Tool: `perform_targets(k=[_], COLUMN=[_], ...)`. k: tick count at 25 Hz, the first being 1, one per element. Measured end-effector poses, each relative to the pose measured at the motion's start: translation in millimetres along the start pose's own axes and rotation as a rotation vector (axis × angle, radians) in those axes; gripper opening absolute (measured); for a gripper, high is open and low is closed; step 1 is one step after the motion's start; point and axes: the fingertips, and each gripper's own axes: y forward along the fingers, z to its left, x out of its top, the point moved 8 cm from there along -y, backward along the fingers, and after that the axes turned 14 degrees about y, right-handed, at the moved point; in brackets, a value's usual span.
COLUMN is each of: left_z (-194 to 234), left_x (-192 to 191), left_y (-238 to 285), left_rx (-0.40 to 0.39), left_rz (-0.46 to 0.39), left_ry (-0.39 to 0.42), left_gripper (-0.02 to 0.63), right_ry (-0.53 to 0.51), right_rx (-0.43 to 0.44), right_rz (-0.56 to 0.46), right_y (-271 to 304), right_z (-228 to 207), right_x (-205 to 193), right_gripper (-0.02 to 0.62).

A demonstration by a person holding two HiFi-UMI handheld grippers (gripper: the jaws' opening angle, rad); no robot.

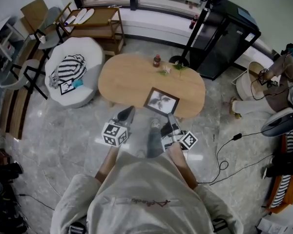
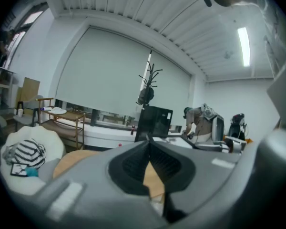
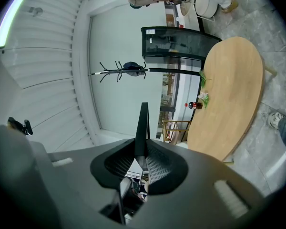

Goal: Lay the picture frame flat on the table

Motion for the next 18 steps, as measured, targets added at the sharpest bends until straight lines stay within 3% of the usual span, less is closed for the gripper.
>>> perform_targets(k=[18], left_z=[84.8], left_x=[48.2], left_y=[145.2], left_rx=[0.033], left_rz=[0.021], left_ry=[-0.003], left_gripper=[0.0], right_ry=[0.001], right_rx=[-0.017], right_rz=[0.058], right_y=[146.2], right_z=[1.7], right_x=[112.9], right_gripper=[0.075])
